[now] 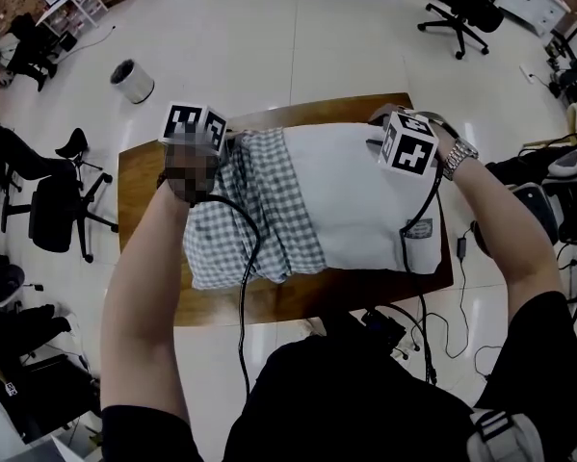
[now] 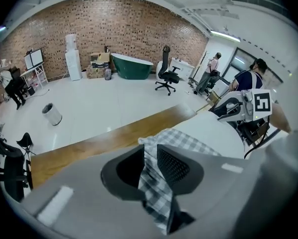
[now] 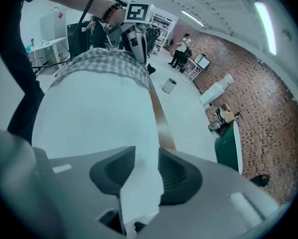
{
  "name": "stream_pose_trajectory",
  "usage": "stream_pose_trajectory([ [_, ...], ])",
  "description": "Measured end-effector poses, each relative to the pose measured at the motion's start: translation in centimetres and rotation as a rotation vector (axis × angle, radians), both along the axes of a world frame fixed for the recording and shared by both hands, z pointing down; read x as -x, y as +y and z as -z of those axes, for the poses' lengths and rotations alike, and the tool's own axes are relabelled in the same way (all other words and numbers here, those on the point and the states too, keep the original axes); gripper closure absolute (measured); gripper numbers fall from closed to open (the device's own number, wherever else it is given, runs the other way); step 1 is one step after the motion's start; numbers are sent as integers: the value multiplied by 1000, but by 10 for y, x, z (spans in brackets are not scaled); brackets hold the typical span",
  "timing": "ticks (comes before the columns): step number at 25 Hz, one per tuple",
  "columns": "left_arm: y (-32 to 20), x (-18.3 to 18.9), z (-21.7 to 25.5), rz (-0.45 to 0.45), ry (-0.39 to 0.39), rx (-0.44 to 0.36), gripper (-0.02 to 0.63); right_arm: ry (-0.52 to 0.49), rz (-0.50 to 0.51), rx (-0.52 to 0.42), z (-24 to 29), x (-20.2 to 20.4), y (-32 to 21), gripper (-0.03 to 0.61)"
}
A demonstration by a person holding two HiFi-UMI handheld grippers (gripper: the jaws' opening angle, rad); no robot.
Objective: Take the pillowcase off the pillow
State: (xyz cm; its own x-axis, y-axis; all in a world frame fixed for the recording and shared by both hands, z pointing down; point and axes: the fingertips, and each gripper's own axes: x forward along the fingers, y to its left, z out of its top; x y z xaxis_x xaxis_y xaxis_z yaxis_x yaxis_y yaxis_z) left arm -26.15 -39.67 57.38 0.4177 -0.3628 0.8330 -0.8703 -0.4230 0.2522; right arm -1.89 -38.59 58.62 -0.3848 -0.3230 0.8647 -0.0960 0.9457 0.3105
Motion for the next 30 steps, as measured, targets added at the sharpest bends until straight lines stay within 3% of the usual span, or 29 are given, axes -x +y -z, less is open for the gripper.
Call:
stream_pose_trajectory([
  [17, 95, -22, 40, 2, 65, -111, 511, -52, 38, -57, 42, 31, 92, 379],
  [30, 192, -90, 27, -6, 89, -157, 442, -31, 124, -70, 31, 24, 179, 351],
])
